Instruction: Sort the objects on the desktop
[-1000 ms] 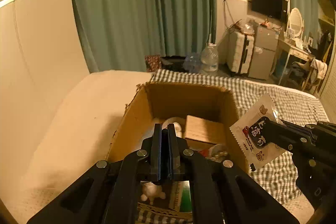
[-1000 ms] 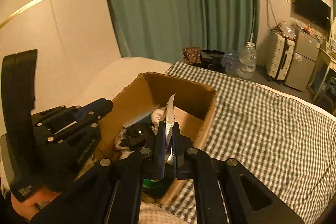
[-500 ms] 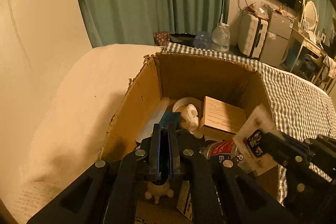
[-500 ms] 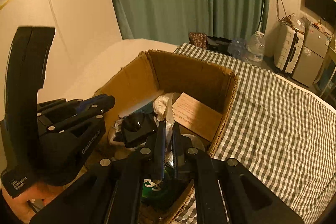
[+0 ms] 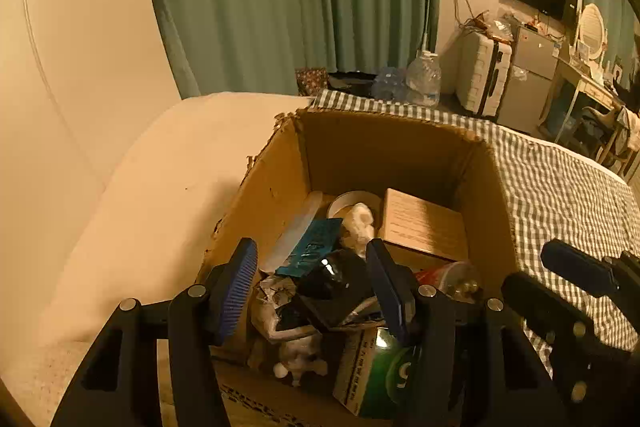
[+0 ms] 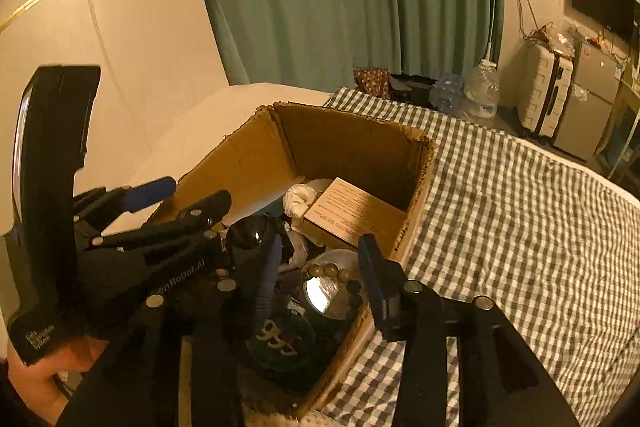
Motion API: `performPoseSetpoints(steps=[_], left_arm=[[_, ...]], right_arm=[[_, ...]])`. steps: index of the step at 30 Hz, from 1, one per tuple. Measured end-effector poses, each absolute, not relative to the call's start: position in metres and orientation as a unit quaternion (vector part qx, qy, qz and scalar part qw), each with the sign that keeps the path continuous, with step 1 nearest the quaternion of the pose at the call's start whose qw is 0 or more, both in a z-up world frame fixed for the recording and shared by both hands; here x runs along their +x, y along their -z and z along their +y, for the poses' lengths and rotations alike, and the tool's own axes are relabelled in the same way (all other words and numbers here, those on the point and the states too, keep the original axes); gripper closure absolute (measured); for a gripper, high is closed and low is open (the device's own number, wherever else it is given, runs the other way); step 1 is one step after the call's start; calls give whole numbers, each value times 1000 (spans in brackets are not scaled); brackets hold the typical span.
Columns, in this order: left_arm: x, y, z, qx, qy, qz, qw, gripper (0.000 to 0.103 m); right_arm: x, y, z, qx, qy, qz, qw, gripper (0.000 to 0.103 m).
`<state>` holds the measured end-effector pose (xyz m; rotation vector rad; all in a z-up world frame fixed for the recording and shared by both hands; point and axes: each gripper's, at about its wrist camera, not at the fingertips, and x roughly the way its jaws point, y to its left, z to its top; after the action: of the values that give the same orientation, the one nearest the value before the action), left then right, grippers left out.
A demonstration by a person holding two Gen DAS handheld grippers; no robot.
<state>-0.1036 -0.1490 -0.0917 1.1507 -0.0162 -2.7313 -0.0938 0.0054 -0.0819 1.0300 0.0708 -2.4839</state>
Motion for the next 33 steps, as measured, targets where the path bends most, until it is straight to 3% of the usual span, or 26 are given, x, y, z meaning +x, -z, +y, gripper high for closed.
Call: performPoseSetpoints(steps=[1,2,3,4,6,8,12,15,26,33], left_arm=[[-101,89,-146,382,919,-10,91,37],[-100,87,-145,379,921,-12,92,30],[-97,84,-143,374,923,-13,92,23],[-94,81,-141,368,925,-13,95,20],[-90,74,-139,364,926,-14,102,13],[-85,65,-136,355,929,-15,103,11],[-77,51,-132,334,937,-11,99,0],[-71,45,-125,327,941,-9,91,0],[-42,36,-58,325,944,-50,36,0],[-14,32,-24,321,947,-18,5,0]], right_arm=[[-90,81,8,371,901,28,223,59],[-86,79,11,369,902,30,222,51],[-81,77,16,364,904,33,220,37],[-79,75,18,360,907,36,216,33],[-72,67,29,347,916,36,199,15],[-68,59,38,336,921,20,197,12],[-60,45,56,326,929,9,177,6],[-50,38,73,316,935,5,159,0],[-18,36,149,329,941,-20,79,0],[15,33,189,321,946,-16,29,0]])
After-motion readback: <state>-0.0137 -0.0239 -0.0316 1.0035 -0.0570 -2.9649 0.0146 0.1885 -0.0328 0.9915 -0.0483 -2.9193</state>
